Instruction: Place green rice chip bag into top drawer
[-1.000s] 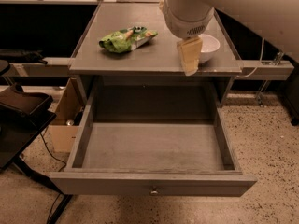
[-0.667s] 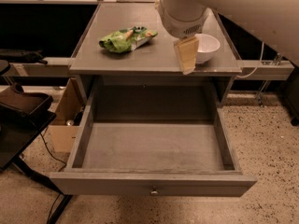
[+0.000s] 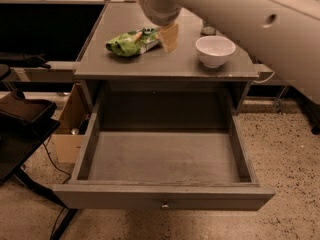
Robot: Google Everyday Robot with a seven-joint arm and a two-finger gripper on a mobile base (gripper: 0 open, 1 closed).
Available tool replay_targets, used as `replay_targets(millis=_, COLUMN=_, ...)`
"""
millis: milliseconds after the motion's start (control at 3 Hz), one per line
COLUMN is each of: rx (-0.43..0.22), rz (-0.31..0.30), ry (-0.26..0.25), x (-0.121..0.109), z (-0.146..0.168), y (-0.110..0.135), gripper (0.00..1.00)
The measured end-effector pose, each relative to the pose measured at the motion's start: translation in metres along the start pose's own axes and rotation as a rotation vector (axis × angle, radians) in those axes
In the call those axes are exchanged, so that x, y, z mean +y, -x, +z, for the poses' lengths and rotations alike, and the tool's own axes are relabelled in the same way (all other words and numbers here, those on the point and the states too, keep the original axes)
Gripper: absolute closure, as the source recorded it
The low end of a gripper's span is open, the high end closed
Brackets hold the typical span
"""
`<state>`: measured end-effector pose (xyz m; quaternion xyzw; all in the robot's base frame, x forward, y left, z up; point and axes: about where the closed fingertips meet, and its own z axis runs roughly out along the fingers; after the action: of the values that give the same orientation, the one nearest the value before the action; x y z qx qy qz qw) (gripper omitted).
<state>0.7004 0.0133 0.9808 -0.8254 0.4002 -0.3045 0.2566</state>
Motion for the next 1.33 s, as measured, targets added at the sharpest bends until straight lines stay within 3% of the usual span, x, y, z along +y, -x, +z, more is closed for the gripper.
replay_targets(millis=333, rx=-0.038, rz=-0.130, ry=-0.059, x=-0.056, z=0.075, y=0.020, gripper=0.00)
replay_targets(millis=667, rx=-0.052, rz=-0.187, ry=-0.057, x=-0.077, z=0.123, y=0.037, gripper=0.00)
replay_targets(millis=1000, rx=-0.001, rz=-0.262, ry=-0.003, x=-0.076, z=0.175, y=0.053, gripper=0.00)
replay_targets(millis=1333, rx=0.110, rz=-0.381, ry=0.093, x=-0.055, z=0.217, y=0.055, gripper=0.15)
